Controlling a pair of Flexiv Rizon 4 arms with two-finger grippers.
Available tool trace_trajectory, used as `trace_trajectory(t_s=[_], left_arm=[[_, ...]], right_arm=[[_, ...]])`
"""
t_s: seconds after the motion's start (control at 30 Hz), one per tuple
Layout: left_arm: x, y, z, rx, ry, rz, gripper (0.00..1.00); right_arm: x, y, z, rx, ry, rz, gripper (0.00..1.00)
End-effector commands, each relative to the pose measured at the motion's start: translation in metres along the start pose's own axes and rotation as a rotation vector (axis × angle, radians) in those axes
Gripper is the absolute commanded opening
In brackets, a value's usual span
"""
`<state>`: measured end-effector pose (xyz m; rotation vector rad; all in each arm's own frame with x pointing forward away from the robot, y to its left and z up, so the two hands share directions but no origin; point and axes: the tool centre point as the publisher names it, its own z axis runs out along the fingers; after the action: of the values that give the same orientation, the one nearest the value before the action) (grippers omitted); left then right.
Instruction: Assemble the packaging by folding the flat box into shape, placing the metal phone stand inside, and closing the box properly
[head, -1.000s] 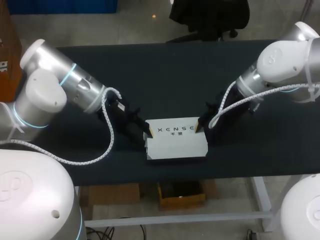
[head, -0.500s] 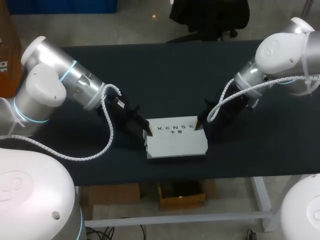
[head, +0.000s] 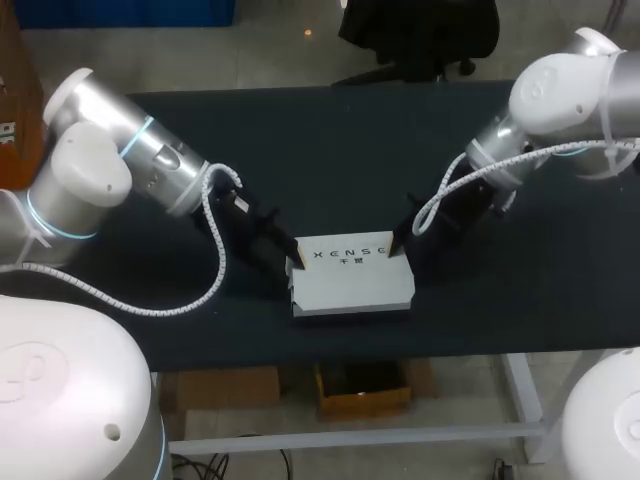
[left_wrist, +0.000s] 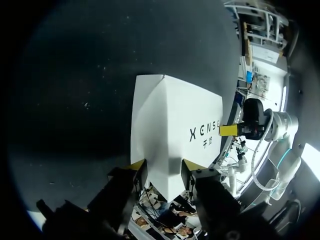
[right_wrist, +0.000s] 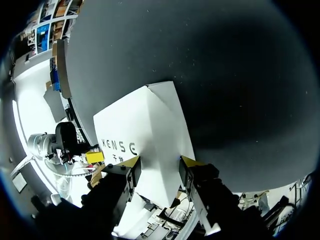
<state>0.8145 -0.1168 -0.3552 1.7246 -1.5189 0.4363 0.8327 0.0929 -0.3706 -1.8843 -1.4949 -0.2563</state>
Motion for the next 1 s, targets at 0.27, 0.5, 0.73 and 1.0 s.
trace_trajectory(t_s=[0.27,0.5,0.73,1.0], left_arm=[[0.006,-0.003,-0.002,-0.02,0.003,-0.024,0.46],[0.009,-0.004,-0.004,-0.04,0.012,-0.031,0.45],[0.01,-0.008,-0.007,-0.073,0.033,-0.035,0.46],[0.011,-0.008,-0.011,-0.087,0.051,-0.041,0.48]], right_arm=[[0.007,0.006,-0.001,0.041,-0.01,0.038,0.47],[0.01,0.005,-0.003,0.049,-0.015,0.053,0.47],[0.012,0.006,-0.005,0.061,-0.018,0.066,0.47],[0.015,0.007,-0.005,0.071,-0.016,0.073,0.47]])
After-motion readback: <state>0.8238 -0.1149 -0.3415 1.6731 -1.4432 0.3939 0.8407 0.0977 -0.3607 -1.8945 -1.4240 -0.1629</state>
